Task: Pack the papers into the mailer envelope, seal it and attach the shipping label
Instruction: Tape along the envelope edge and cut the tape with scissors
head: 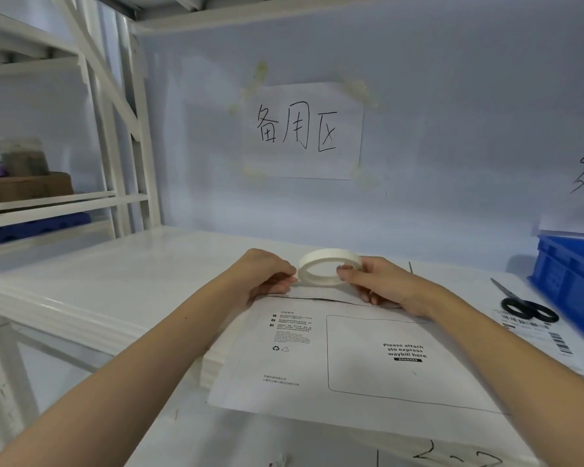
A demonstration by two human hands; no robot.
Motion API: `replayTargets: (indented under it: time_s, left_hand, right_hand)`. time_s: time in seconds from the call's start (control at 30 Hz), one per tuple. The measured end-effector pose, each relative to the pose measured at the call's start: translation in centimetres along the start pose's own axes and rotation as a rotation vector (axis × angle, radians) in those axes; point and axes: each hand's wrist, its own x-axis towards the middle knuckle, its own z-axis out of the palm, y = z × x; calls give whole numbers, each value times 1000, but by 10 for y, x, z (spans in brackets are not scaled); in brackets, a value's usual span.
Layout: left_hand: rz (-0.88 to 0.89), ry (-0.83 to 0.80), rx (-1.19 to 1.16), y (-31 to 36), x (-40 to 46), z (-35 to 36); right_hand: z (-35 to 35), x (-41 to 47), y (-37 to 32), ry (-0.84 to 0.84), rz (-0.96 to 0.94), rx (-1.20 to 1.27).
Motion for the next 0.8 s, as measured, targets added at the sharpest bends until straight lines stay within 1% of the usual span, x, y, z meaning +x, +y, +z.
replayTargets:
  time_s: [0.13, 0.2, 0.37, 0.6, 0.8]
  left_hand:
    - [-21, -92, 191, 4, -1, -9]
    - [-29, -89, 260, 8, -2, -14]
    - [-45, -85, 529, 15, -3, -26]
    - [-114, -146, 564, 17, -3, -35]
    - [-161, -207, 562, 15, -7, -45]
  right_hand:
    - [10, 0, -4, 83, -53, -43]
    - [13, 1, -7, 90, -41, -60]
    - [16, 1, -13, 74, 3, -103]
    - [16, 2, -17, 57, 34, -150]
    - [15, 0, -18, 62, 56, -70]
